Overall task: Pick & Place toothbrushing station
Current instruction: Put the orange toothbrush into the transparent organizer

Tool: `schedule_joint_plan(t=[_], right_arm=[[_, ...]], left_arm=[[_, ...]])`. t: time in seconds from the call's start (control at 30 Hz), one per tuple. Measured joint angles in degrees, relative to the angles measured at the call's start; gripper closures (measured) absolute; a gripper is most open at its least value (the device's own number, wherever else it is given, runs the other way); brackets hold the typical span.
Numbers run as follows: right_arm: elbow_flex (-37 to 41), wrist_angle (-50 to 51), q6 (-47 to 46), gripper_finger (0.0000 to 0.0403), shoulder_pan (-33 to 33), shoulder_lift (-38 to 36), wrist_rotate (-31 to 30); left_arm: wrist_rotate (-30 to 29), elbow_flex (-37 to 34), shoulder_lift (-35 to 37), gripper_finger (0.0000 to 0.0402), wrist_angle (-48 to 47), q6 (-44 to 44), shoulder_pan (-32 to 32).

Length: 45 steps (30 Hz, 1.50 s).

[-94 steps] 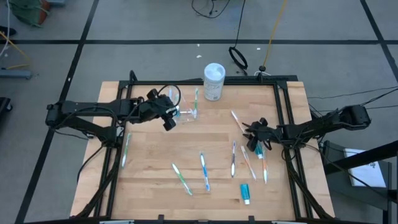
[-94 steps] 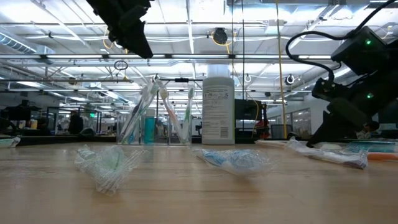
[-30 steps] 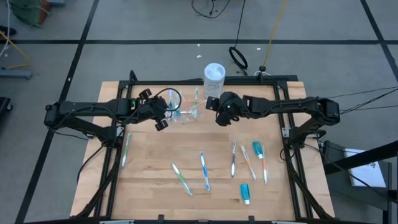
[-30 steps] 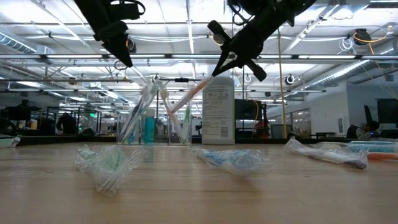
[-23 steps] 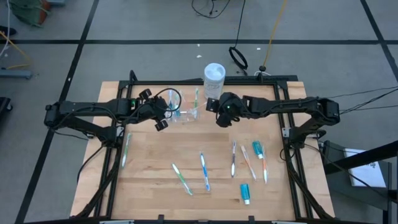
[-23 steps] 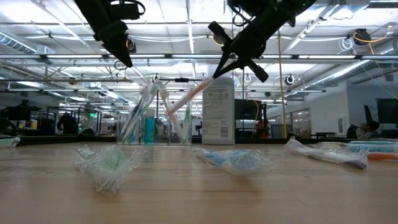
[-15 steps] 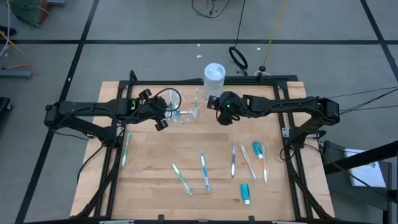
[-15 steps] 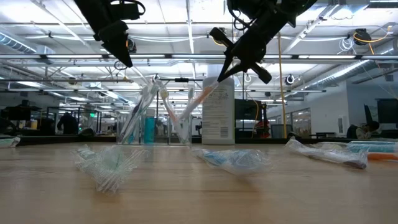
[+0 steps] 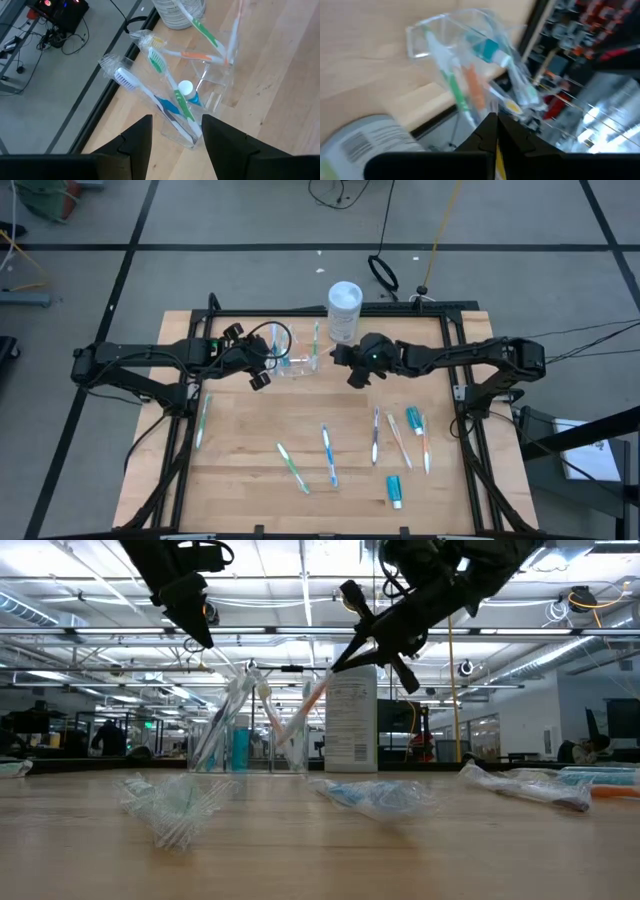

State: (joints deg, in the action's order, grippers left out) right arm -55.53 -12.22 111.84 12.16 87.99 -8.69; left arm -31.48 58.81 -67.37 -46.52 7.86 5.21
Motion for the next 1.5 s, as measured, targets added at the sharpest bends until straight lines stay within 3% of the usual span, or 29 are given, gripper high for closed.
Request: schedule_joint_plan(t=[0.13, 0.37, 0.53, 0.77, 0.9, 1.07, 1.13, 1.27, 1.5], right_arm=[[2.33, -6.70, -1.37, 0.0373, 0.01, 0.02, -0.02], [2.37, -6.83, -3.58, 0.0327, 0.01, 0.02, 0.27], [2.37, -6.83, -4.33, 0.0298, 0.55, 0.02, 3.96], [2.37, -11.48, -20.11, 0.0283, 1.32, 0.02, 4.20], [2.37, -18.86, -33.20, 0.0286, -0.40, -0.51, 1.63], [2.57, -19.64, -58.10, 0.0299, -0.53, -0.55, -12.49], [3.41, -16.80, -66.33, 0.0308, 1.05, -0.55, -15.04], [7.11, -14.52, -75.53, 0.0330, 3.52, -0.50, -14.18], [10.55, -28.15, -81.24, 0.0398, 7.10, 6.35, -9.13]], left_arm=[[-0.02, 0.00, 0.00, 0.0224, 0.04, 0.03, 0.00], [-0.04, 0.00, 0.00, 0.0224, 0.11, 0.17, 0.00], [-0.07, 0.00, 0.00, 0.0224, 0.11, 0.17, 0.01], [-0.06, 0.00, 0.00, 0.0224, 0.11, 1.13, 0.00], [-0.04, 0.00, 0.00, 0.0224, 0.11, 1.31, 0.00], [-0.02, 0.00, 0.00, 0.0224, 0.11, 2.22, 0.00], [0.00, 0.00, 0.00, 0.0224, 0.10, 2.81, 0.00], [0.02, 0.00, 0.00, 0.0224, 0.13, 2.86, 0.00], [-0.04, -0.02, 0.00, 0.0224, 2.71, 2.38, 0.00]])
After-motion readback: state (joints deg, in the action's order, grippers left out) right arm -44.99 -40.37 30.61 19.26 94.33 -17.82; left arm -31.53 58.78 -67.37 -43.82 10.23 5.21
